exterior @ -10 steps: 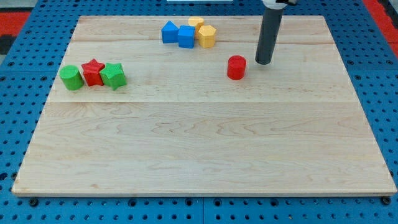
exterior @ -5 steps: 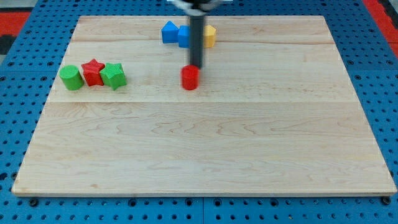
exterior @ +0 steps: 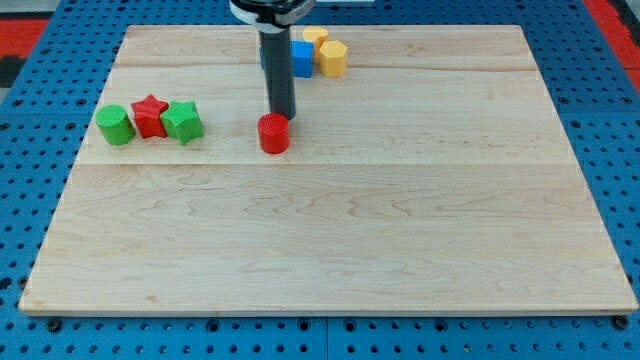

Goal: Move red circle close to the green star

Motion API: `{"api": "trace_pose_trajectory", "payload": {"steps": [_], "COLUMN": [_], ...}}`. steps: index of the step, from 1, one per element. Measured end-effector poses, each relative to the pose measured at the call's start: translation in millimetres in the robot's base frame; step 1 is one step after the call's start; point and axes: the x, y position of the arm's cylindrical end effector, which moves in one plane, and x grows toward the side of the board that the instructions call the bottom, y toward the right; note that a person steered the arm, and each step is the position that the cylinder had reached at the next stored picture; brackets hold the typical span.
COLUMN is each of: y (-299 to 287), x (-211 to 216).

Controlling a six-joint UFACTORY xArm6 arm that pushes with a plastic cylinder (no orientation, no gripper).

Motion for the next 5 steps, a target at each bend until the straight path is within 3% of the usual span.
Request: {"api": "trace_pose_trajectory", "payload": {"steps": [1, 3, 5], "y": [29, -63, -24], "x": [14, 13, 49]}}
